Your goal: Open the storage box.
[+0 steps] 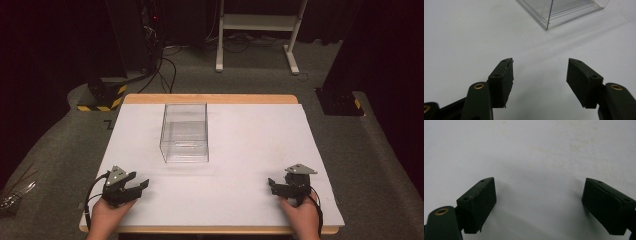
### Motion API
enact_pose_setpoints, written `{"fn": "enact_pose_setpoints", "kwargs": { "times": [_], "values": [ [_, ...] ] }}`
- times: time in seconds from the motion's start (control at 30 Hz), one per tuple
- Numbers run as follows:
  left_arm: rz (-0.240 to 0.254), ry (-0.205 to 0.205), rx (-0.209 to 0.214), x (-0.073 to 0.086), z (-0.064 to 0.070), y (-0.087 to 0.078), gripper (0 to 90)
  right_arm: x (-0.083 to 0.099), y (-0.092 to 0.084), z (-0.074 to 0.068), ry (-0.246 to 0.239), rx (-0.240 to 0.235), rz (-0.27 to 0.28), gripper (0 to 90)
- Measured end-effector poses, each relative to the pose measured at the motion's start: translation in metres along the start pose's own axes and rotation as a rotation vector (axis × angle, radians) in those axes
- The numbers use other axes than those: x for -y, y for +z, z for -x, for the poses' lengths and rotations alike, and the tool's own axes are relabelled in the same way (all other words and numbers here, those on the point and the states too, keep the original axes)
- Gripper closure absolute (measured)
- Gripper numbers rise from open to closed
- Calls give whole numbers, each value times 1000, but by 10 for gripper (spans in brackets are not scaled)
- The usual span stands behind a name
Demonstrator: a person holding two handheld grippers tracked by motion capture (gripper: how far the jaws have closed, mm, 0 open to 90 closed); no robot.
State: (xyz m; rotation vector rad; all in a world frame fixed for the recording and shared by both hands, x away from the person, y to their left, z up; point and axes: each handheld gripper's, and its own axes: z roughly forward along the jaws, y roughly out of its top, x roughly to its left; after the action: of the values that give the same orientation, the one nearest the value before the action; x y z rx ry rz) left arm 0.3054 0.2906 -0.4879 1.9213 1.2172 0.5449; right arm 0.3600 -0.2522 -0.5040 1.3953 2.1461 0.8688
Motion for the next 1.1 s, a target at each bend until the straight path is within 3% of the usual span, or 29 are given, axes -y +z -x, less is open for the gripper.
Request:
{"fn": "enact_pose_setpoints", "kwargs": {
  "times": [0.03,0.07,0.2,0.6,0.73,1.1],
  "values": [
    [22,-30,8,-1,4,1,385,0,0,0,0,0,0,120],
    [8,0,14,-3,4,1,391,0,0,0,0,0,0,120],
    [17,26,25,-9,11,3,386,0,0,0,0,0,0,120],
    [57,55,112,-29,32,14,376,0,0,0,1,-2,-1,120],
    [72,66,124,-37,37,20,369,0,0,0,1,-2,-1,120],
    [104,25,140,-49,37,35,384,0,0,0,0,-1,0,121]
  ]
}}
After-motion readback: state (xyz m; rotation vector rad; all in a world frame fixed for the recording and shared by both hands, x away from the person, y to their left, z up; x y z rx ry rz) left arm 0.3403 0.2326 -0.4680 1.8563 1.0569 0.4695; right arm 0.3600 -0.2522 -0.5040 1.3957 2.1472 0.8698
